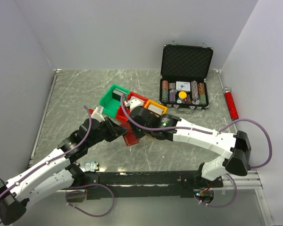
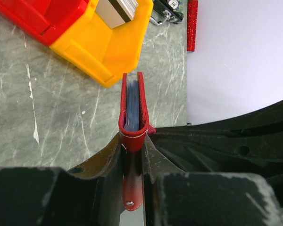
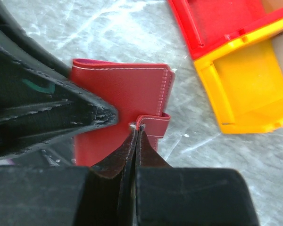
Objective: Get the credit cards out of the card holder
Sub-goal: Open the card holder.
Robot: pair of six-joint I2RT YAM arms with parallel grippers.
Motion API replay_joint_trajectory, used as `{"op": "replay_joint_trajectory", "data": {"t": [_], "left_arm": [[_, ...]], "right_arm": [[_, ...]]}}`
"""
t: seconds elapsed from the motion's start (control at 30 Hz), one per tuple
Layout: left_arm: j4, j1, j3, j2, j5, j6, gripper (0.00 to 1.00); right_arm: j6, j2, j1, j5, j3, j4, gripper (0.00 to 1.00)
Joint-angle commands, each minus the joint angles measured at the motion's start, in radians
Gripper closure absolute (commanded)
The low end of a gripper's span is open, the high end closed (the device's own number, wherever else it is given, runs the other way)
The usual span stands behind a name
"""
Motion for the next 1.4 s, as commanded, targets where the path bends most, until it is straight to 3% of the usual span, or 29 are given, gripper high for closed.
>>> {"op": "replay_joint_trajectory", "data": {"t": [0.0, 0.23, 0.4, 0.63, 0.77, 0.83, 0.97, 1.03, 1.17, 1.37], "left_arm": [[0.058, -0.003, 0.019, -0.032, 0.003, -0.034, 0.99], [0.06, -0.003, 0.011, -0.035, -0.001, -0.032, 0.99], [0.107, -0.001, -0.015, -0.058, 0.028, -0.019, 0.99], [0.389, 0.002, -0.118, -0.116, 0.181, 0.015, 0.99], [0.533, 0.003, -0.145, -0.107, 0.282, 0.038, 0.99], [0.602, 0.002, -0.16, -0.099, 0.325, 0.038, 0.99], [0.763, 0.005, -0.196, -0.075, 0.394, 0.023, 0.99], [0.801, 0.006, -0.199, -0.061, 0.418, 0.03, 0.99], [0.961, 0.011, -0.226, -0.029, 0.494, 0.032, 0.99], [1.251, 0.031, -0.271, 0.046, 0.591, -0.055, 0.99]], "right_arm": [[-0.005, -0.049, -0.034, 0.05, -0.032, -0.076, 1.0], [0.002, -0.081, -0.043, 0.014, -0.058, -0.058, 1.0], [0.022, -0.164, -0.106, -0.114, -0.129, 0.017, 1.0], [0.039, -0.31, -0.261, -0.332, -0.228, 0.083, 0.97], [0.044, -0.403, -0.337, -0.442, -0.279, 0.129, 0.87], [0.05, -0.446, -0.36, -0.495, -0.302, 0.154, 0.76], [0.07, -0.544, -0.399, -0.584, -0.333, 0.209, 0.41], [0.068, -0.575, -0.41, -0.608, -0.334, 0.217, 0.32], [0.081, -0.636, -0.436, -0.688, -0.343, 0.261, 0.24], [0.105, -0.658, -0.495, -0.841, -0.369, 0.33, 0.27]]}}
